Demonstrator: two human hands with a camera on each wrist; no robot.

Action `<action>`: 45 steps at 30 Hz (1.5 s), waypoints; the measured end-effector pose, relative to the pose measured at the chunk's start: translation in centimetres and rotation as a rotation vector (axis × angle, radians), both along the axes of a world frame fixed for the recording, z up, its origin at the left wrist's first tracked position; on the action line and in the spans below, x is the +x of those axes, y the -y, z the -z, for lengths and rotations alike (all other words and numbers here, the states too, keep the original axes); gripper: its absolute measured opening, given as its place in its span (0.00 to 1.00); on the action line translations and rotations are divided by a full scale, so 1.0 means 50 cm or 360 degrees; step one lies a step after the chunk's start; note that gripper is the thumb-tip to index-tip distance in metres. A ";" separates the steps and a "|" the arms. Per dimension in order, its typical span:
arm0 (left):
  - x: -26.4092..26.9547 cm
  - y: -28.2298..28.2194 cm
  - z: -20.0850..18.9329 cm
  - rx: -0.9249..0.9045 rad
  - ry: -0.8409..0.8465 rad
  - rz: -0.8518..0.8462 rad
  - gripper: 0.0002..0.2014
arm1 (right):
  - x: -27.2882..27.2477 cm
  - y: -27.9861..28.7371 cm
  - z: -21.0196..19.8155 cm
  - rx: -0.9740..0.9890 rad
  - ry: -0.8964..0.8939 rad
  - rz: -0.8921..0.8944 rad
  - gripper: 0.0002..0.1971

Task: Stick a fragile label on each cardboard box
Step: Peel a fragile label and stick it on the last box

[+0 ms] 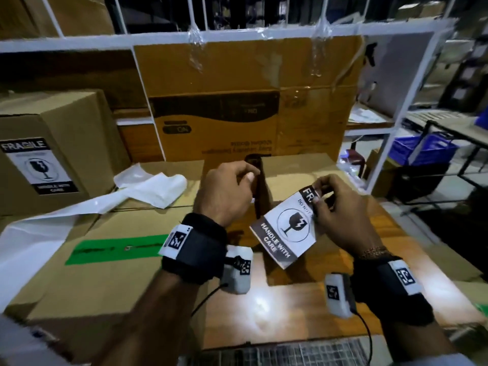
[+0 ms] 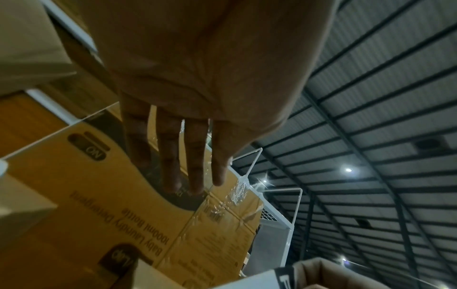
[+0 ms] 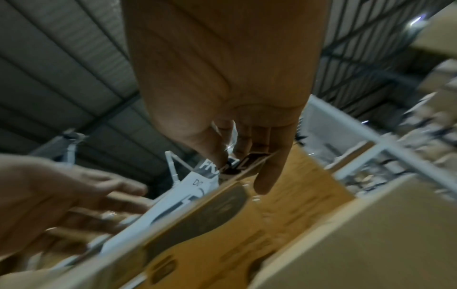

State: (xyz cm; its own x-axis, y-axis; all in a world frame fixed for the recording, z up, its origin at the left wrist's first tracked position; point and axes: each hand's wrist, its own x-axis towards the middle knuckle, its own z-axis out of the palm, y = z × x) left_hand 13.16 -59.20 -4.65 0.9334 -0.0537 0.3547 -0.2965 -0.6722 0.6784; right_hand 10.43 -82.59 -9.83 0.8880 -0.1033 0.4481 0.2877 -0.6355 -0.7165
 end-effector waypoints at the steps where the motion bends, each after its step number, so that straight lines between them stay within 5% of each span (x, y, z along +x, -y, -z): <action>1: 0.007 0.014 0.014 -0.0035 -0.0019 -0.0027 0.11 | 0.002 0.025 0.011 -0.0022 -0.0005 0.0060 0.10; 8: 0.064 0.116 0.161 -0.0343 -0.0288 -0.0009 0.11 | 0.007 0.140 0.111 -0.0062 -0.0036 0.0281 0.02; 18: 0.125 0.236 0.348 -0.0720 -0.0650 -0.0316 0.34 | 0.071 0.268 0.218 -0.0052 -0.0335 0.0237 0.22; 25: 0.126 0.288 0.399 -0.0858 -0.0590 -0.0500 0.23 | 0.146 0.349 0.259 -0.0118 -0.0748 0.0094 0.39; 29: 0.120 0.289 0.444 -0.0972 -0.0625 -0.0486 0.25 | 0.177 0.371 0.264 0.0016 -0.0874 -0.0072 0.31; 35: 0.099 0.289 0.413 -0.0975 -0.0531 -0.0446 0.19 | 0.175 0.378 0.262 -0.0003 -0.0763 -0.0278 0.26; 39: 0.103 0.258 0.346 -0.1070 -0.0327 -0.0525 0.28 | 0.165 0.378 0.228 0.0074 -0.0462 -0.0351 0.20; 45: 0.107 0.194 0.219 -0.0897 -0.0134 -0.0578 0.23 | 0.128 0.341 0.168 0.0248 -0.0065 -0.0577 0.34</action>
State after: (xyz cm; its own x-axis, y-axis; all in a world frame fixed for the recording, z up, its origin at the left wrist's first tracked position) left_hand 18.51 -68.90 -15.59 0.8829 0.4409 0.1615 -0.0491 -0.2555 0.9656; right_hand 16.84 -99.64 -18.26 0.8963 0.1561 0.4152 0.4424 -0.3809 -0.8119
